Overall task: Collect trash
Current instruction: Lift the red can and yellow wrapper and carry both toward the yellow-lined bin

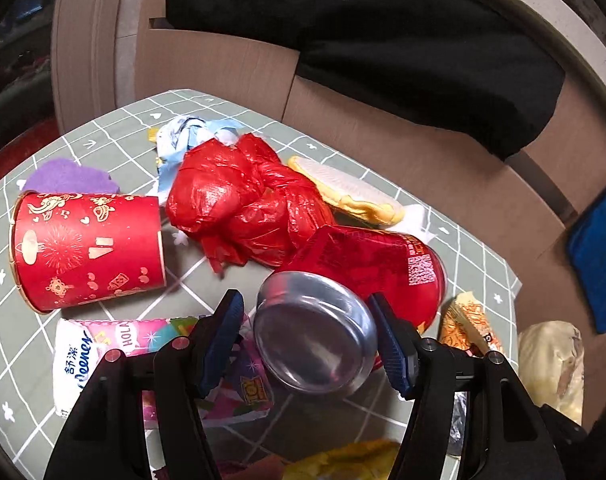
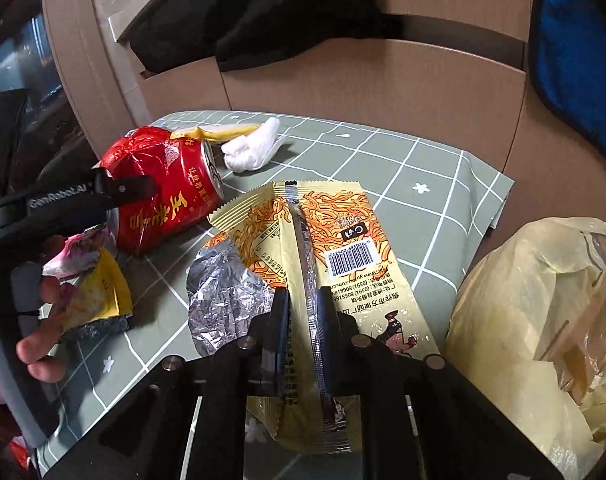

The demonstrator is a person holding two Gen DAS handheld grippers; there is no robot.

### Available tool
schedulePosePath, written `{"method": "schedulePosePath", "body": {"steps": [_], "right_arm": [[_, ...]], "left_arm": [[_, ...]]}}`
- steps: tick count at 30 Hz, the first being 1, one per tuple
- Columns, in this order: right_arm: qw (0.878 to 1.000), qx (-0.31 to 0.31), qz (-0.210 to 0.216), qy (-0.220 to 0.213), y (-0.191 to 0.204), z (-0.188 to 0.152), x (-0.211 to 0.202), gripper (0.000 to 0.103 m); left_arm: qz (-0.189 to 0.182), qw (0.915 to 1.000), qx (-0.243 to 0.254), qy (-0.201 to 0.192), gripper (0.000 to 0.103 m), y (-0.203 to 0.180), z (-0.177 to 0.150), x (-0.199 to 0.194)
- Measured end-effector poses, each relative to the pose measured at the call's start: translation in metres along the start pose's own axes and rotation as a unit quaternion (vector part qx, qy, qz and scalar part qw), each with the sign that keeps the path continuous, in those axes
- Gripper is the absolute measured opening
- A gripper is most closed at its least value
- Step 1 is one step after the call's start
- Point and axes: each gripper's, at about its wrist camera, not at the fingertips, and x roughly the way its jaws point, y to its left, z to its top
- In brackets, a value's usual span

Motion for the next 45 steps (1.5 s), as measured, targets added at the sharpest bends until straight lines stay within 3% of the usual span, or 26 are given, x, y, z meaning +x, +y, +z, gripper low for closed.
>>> {"method": "schedulePosePath", "body": {"steps": [10,12,14,16,19,25,31,37,45], "right_arm": [[1.000,0.002,0.011,-0.017,-0.006,-0.012,-0.006,0.012],[1.000,-0.001,0.009,-0.019,-0.006,-0.013,-0.009,0.011],[1.000,-0.002,0.006,-0.019,-0.004,-0.012,-0.011,0.011],[1.000,-0.006,0.007,-0.024,-0.002,-0.010,-0.015,0.010],[0.999,-0.009,0.006,-0.037,0.002,-0.006,-0.027,0.009],[0.998,-0.015,0.006,-0.068,0.010,-0.001,-0.057,0.009],[0.994,-0.018,0.014,-0.102,0.021,0.002,-0.088,0.009],[0.987,-0.023,-0.008,-0.156,0.013,0.007,-0.138,0.009],[0.974,0.023,-0.067,-0.214,-0.047,-0.005,-0.216,0.009]], "left_arm": [[-0.005,0.9999,-0.007,-0.007,0.064,0.009,-0.004,0.001],[0.001,1.0000,0.003,-0.004,0.061,0.008,-0.005,0.000],[0.011,0.9999,0.013,-0.001,0.052,0.006,-0.005,-0.005],[-0.009,0.9999,0.000,-0.009,0.052,0.010,-0.004,-0.013],[-0.026,0.9988,-0.009,-0.040,0.052,0.013,-0.003,-0.036],[-0.031,0.9924,0.031,-0.115,0.052,0.005,-0.004,-0.100],[-0.048,0.9866,0.050,-0.148,0.052,-0.004,-0.009,-0.142],[-0.111,0.9735,0.083,-0.182,0.052,-0.039,-0.006,-0.182],[-0.170,0.9628,0.151,-0.146,0.052,-0.125,-0.017,-0.172]]}}
